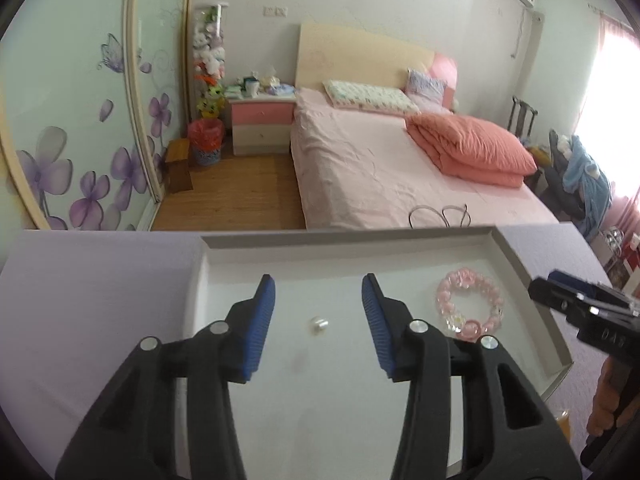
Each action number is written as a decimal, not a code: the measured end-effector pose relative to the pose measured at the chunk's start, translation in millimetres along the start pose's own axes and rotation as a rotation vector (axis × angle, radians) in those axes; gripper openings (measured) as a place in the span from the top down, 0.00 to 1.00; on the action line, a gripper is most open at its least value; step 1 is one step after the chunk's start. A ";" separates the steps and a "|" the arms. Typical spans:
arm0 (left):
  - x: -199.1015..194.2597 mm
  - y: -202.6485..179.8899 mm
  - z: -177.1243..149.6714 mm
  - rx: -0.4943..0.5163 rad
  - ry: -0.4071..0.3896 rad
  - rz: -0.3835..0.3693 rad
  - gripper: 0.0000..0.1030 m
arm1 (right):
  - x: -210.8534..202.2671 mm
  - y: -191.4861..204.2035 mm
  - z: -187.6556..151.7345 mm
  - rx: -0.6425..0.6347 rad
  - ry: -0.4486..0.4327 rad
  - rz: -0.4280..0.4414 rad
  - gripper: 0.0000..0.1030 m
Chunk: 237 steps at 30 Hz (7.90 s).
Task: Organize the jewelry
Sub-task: 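Move the right tool back to the silver cuff and grasp it, then grasp the pearl bracelet with the left tool while the right tool holds the cuff, then carry the cuff and pearl bracelet into the tray and release both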
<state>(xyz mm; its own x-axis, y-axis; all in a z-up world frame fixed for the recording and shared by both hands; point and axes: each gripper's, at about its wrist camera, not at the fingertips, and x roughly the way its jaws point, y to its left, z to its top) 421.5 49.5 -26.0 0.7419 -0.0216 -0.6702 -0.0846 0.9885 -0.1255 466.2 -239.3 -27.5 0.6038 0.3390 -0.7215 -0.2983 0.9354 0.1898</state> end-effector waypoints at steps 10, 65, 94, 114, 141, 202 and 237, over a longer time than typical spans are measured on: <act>-60.4 23.0 -7.1 -0.026 -0.063 0.007 0.51 | -36.9 6.2 -14.9 -0.006 -0.041 0.013 0.41; -227.7 45.7 -217.8 -0.014 -0.088 0.061 0.24 | -131.2 122.3 -267.1 -0.210 0.053 -0.033 0.34; -161.4 -19.5 -218.1 -0.033 0.097 0.053 0.46 | -158.2 38.5 -230.7 -0.060 -0.050 -0.018 0.34; -146.9 -19.9 -215.9 -0.015 0.151 0.074 0.91 | -164.1 40.8 -232.4 -0.071 -0.069 -0.005 0.34; -232.6 -21.4 -182.9 0.034 -0.037 -0.103 0.91 | -179.1 45.3 -215.7 -0.112 -0.152 0.008 0.34; -19.6 -8.2 5.2 -0.011 -0.008 -0.024 0.91 | -12.4 41.2 -18.3 -0.144 -0.111 -0.041 0.34; -31.7 29.9 -8.5 -0.027 -0.028 0.034 0.66 | 24.6 33.5 -14.2 -0.090 -0.002 -0.062 0.23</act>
<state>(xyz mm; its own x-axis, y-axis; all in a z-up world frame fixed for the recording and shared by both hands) 389.8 78.5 -14.7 0.7566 0.0161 -0.6537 -0.1276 0.9841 -0.1234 460.6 -201.0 -48.4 0.6247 0.2806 -0.7287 -0.3251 0.9419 0.0840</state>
